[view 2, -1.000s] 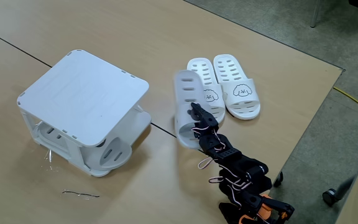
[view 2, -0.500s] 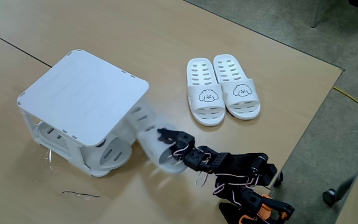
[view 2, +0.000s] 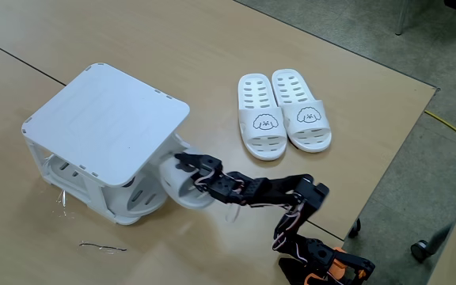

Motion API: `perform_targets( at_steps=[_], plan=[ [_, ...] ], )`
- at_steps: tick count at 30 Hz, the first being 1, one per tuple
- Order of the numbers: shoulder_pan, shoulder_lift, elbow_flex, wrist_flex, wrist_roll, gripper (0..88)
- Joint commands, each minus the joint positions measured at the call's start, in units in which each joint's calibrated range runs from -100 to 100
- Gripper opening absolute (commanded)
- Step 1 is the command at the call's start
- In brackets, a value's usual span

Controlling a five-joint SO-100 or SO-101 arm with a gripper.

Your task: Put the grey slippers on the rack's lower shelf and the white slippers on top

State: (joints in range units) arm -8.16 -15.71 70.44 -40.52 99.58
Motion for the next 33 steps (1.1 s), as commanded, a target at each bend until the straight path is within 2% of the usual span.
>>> perform_targets(
  at_steps=[1,12,22,23,27,28,33],
  plan=[
    [0.52,7.84,-15.73,-0.73,0.42,0.7],
    [6.44,38.05,-49.65,-0.73,0.42,0.7],
    [6.44,53.45,-70.03,-0.81,0.42,1.3],
    [6.44,53.53,-70.3,-0.81,0.42,3.9],
    [6.36,50.59,-68.41,-0.9,0.42,27.6],
    [6.36,48.32,-65.88,-0.9,0.42,29.8],
    [7.42,36.79,-49.2,-0.9,0.42,29.8]
  ],
)
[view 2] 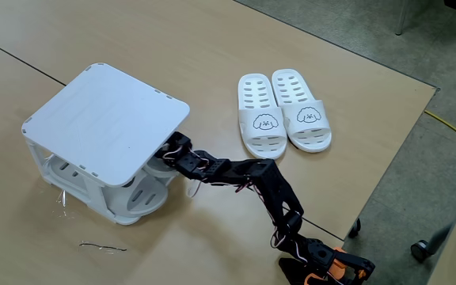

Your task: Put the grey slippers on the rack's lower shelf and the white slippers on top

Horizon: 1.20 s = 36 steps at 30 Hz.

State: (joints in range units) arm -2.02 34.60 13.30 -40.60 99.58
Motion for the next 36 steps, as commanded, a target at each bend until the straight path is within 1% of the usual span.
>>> perform_targets(
  at_steps=[1,4,7,11,14,18,23,24,25,27,28,32,33,35,36],
  plan=[
    [1.94,-15.96,11.29,-0.81,0.42,29.8],
    [4.08,-23.7,20.94,-0.81,0.42,29.8],
    [5.72,-29.09,26.62,-0.81,0.42,29.8],
    [6.87,-30.85,29.78,-0.9,0.42,29.8],
    [6.87,-29.93,30.59,-4.7,0.42,29.8],
    [7.78,-30.77,33.3,-4.7,0.42,29.8],
    [8.11,-48.61,51.25,-4.7,0.42,29.6],
    [7.86,-52.9,55.04,-4.7,0.42,27.7],
    [7.78,-57.36,58.47,-4.78,0.42,23.1],
    [7.7,-65.44,65.14,-4.78,0.42,9.1],
    [7.7,-69.98,69.47,-4.78,0.42,0.8],
    [7.7,-78.39,82.37,-4.78,0.42,0.8],
    [7.7,-78.48,85.26,-4.87,0.42,0.7],
    [8.19,-75.78,85.44,-5.21,0.42,0.7],
    [8.35,-72.08,85.44,-7.37,0.42,0.7]
  ],
)
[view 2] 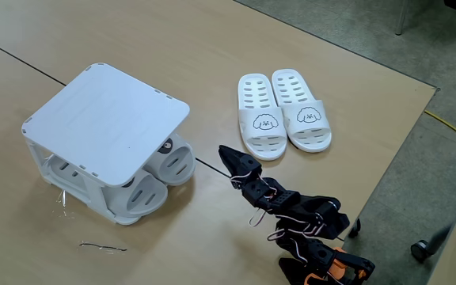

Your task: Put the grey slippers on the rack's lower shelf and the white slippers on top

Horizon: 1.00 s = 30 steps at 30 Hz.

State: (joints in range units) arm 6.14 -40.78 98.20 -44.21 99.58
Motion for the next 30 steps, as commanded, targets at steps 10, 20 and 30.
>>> perform_targets(
  at_steps=[10,20,30],
  plan=[
    [14.17,47.47,0.62,-42.51,0.42,1.1],
    [30.62,58.83,-18.23,-43.63,0.42,26.8],
    [30.45,75.15,-43.94,-42.85,0.42,32.8]
  ],
)
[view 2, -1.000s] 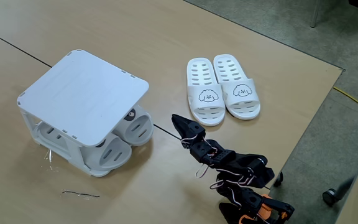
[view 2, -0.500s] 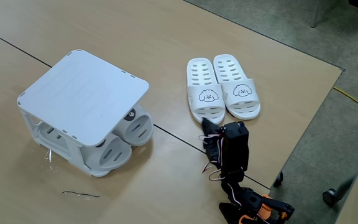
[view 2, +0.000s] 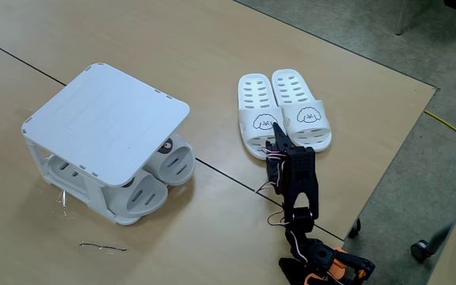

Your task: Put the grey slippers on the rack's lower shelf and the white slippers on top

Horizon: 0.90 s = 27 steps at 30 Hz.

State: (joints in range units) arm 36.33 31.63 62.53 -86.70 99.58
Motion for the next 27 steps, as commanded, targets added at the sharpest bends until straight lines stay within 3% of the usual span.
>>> perform_targets(
  at_steps=[1,12,14,16,17,21,27],
  plan=[
    [0.18,4.0,-11.16,-0.28,0.42,32.8],
    [-0.31,14.69,-40.03,11.54,0.42,31.1],
    [-0.31,15.36,-41.38,11.63,0.42,21.1],
    [-0.64,15.19,-41.38,11.63,0.42,2.9],
    [-1.13,14.77,-41.2,11.63,0.42,0.5],
    [-2.37,8.04,-42.91,14.22,0.42,0.6],
    [-1.95,-12.74,-42.73,34.5,0.42,0.6]
  ],
)
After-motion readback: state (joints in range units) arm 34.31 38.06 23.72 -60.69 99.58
